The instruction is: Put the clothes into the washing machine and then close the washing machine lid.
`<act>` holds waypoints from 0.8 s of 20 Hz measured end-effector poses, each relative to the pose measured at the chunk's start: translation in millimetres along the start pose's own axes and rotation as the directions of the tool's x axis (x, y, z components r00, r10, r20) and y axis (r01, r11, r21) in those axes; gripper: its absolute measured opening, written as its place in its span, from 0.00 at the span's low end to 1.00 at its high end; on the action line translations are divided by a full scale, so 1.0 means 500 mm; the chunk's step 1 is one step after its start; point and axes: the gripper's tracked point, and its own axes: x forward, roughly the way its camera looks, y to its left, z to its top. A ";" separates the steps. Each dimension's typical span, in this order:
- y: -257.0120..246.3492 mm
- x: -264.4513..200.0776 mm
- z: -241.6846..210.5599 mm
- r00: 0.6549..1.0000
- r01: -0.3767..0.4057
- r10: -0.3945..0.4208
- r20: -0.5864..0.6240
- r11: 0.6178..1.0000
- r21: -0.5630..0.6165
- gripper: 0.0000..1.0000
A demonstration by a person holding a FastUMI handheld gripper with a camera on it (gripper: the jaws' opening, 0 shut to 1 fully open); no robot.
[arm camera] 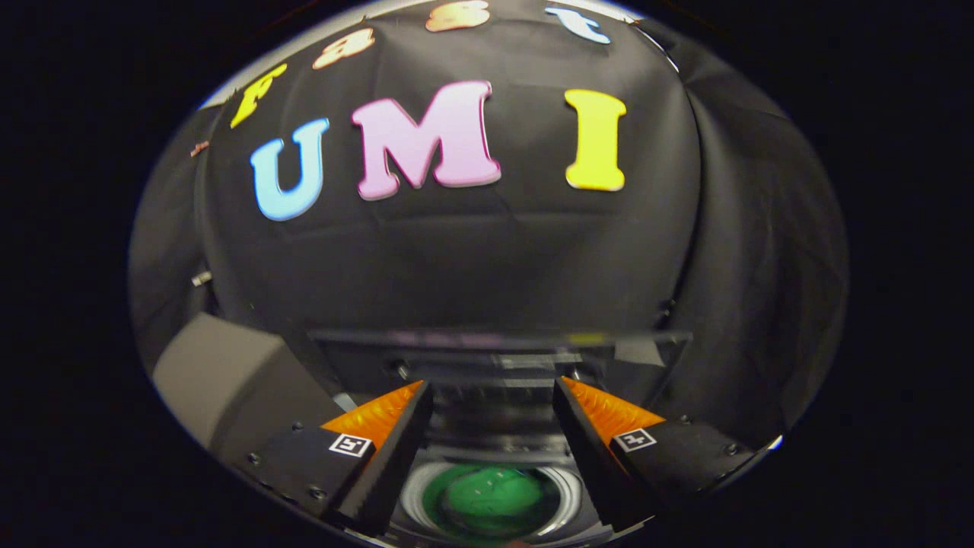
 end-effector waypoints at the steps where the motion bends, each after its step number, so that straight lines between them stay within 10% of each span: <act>1: 0.003 0.005 0.033 0.999 -0.014 0.014 0.045 1.000 0.001 0.99; 8: -0.018 0.156 0.008 0.996 0.025 -0.028 -0.084 0.999 -0.043 0.99; 16: -0.018 0.095 -0.026 0.996 0.033 -0.037 -0.082 0.998 -0.050 1.00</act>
